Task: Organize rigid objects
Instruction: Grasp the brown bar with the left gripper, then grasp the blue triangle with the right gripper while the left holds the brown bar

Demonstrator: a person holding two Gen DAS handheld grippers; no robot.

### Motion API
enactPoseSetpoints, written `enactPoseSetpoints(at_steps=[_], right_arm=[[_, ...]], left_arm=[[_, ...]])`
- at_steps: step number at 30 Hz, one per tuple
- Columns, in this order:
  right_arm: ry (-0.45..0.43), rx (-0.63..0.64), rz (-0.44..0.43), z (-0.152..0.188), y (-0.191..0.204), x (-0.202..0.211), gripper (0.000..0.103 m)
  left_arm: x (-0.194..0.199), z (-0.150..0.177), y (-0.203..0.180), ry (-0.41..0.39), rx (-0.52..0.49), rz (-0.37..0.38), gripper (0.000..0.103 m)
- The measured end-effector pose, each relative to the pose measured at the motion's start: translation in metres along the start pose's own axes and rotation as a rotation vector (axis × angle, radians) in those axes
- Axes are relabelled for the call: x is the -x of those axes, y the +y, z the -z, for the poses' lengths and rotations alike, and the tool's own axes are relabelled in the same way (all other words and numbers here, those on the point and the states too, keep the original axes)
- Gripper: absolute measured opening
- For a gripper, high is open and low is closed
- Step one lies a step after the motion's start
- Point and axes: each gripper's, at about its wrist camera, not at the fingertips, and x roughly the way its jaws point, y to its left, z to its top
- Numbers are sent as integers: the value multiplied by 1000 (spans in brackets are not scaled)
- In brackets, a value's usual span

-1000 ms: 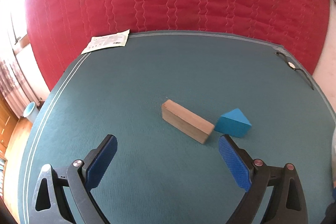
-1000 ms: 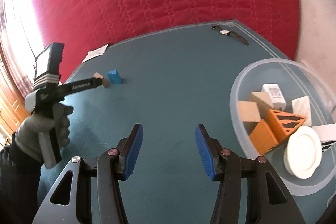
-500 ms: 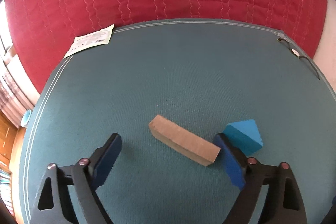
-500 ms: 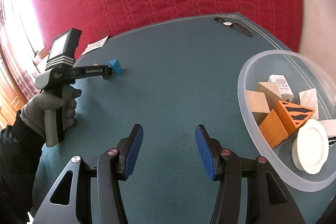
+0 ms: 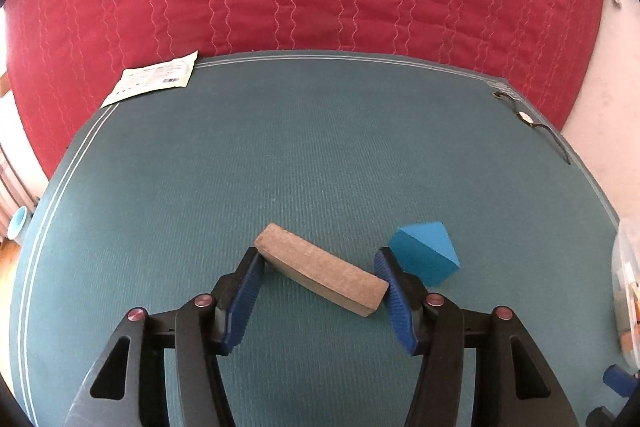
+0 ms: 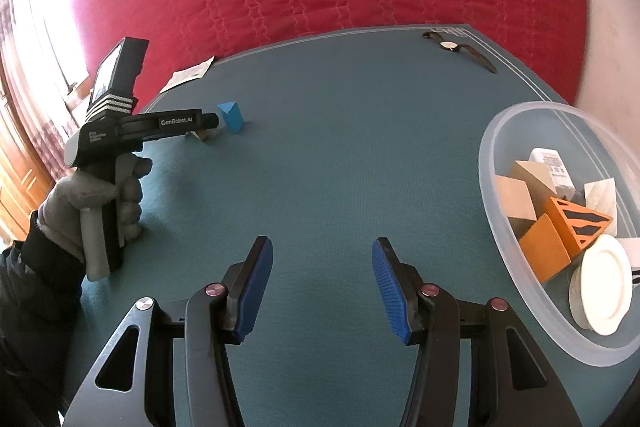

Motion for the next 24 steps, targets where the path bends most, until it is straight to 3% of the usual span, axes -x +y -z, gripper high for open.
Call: enactPoseSetpoints(at_steps=[8, 12, 24], right_arm=[[44, 10, -38, -13, 7, -12, 53], [64, 25, -52, -27, 15, -25, 53], [82, 122, -114, -82, 68, -86, 53]], left_arm=[[19, 16, -5, -20, -8, -26, 60], [33, 25, -7, -44, -15, -78, 60], [67, 40, 12, -111, 54, -130, 60]])
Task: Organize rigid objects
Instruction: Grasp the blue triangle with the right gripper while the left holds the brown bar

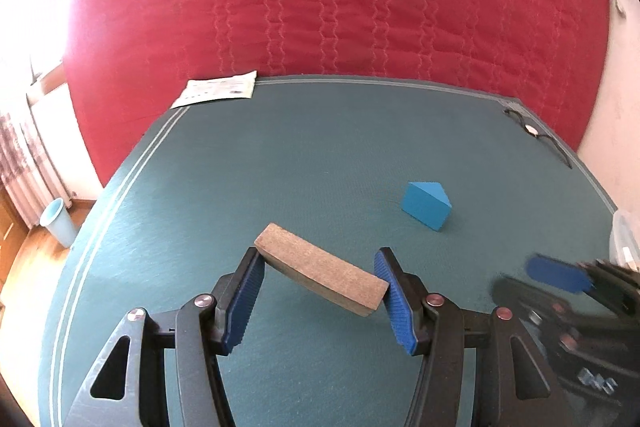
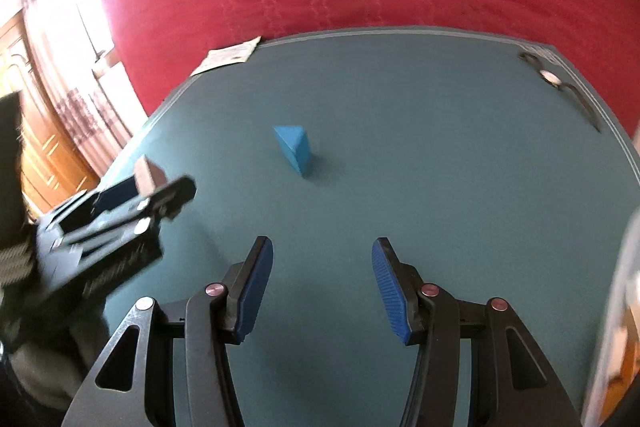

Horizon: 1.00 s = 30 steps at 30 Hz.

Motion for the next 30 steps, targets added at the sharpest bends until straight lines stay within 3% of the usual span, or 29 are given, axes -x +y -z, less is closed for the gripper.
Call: enactPoseSetpoints(at_steps=[14, 17, 22, 30], right_arm=[[24, 69, 1, -52, 26, -66, 53], [28, 74, 8, -57, 29, -73, 48], [25, 90, 34, -59, 32, -81, 30], [18, 72, 13, -48, 28, -70, 29]], left_arm=[[4, -2, 13, -3, 62, 2, 60], [4, -1, 15, -2, 70, 1, 60], [4, -1, 15, -2, 73, 3, 60], [3, 1, 13, 9, 65, 7, 60]])
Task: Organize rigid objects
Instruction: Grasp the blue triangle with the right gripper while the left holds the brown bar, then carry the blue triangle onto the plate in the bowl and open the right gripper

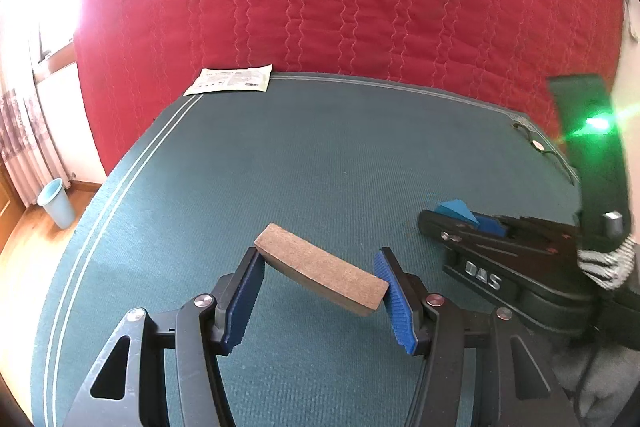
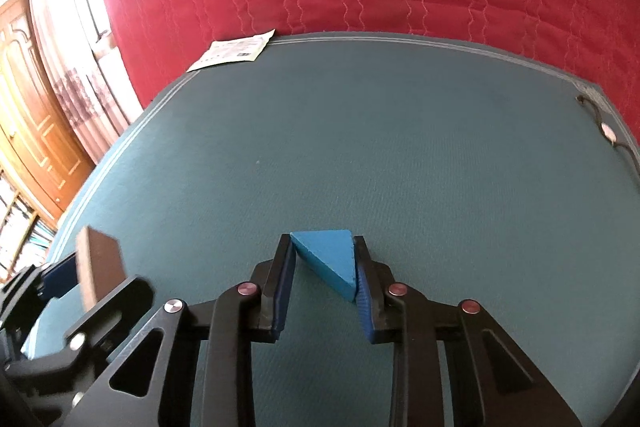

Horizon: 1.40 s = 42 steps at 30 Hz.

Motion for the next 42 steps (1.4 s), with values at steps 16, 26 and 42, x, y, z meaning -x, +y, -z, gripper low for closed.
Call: enactPoseSetpoints(at_steps=[16, 26, 42], right_arm=[[-65, -111, 39, 65, -35, 76, 29], [-142, -170, 124, 99, -66, 135, 29], [-220, -313, 244, 125, -133, 193, 29]], left_arm=[[2, 11, -31, 2, -90, 44, 60], [1, 16, -47, 11, -132, 60, 60], [4, 26, -70, 23, -195, 78, 60]])
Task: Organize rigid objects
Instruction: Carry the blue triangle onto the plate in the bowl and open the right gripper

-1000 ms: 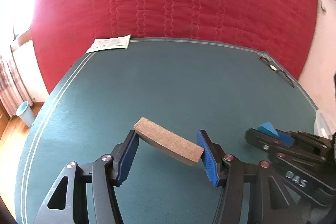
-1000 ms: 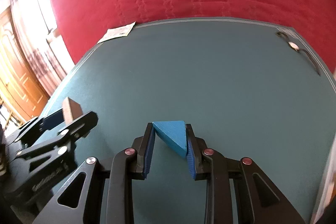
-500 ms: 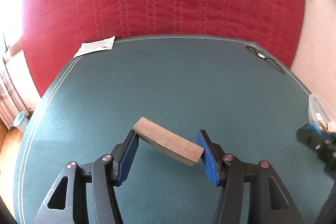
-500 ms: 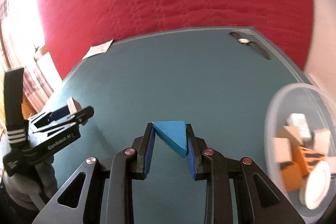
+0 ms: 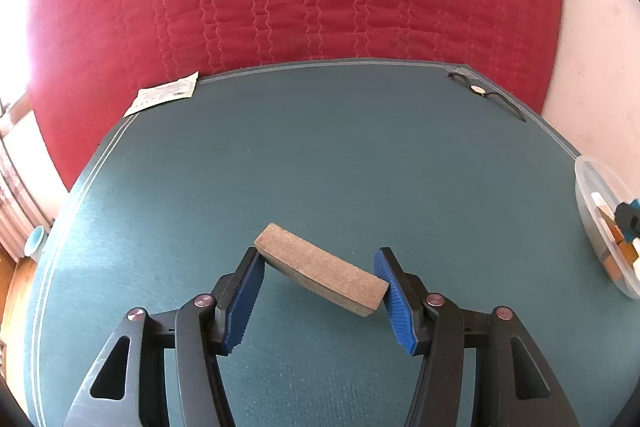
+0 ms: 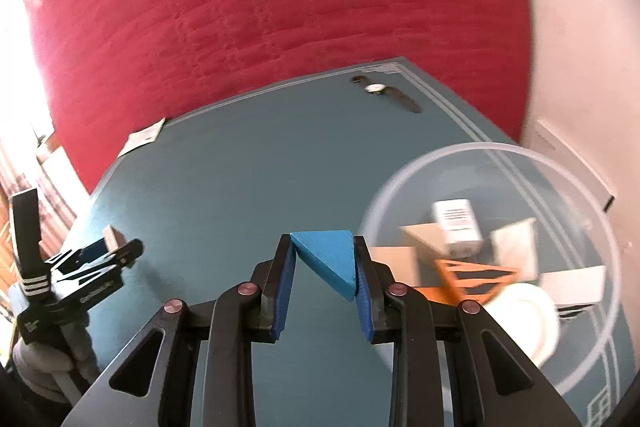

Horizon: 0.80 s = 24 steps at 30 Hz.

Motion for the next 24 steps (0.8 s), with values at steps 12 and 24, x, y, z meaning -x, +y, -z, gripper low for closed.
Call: enactPoseSetpoints(at_steps=[12, 24], right_arm=[[-30, -89, 135, -8, -61, 11, 29], [-31, -103, 158, 0, -80, 19, 29]], left_arm=[[2, 5, -8, 17, -2, 9, 60], [12, 6, -23, 18, -4, 50, 60]])
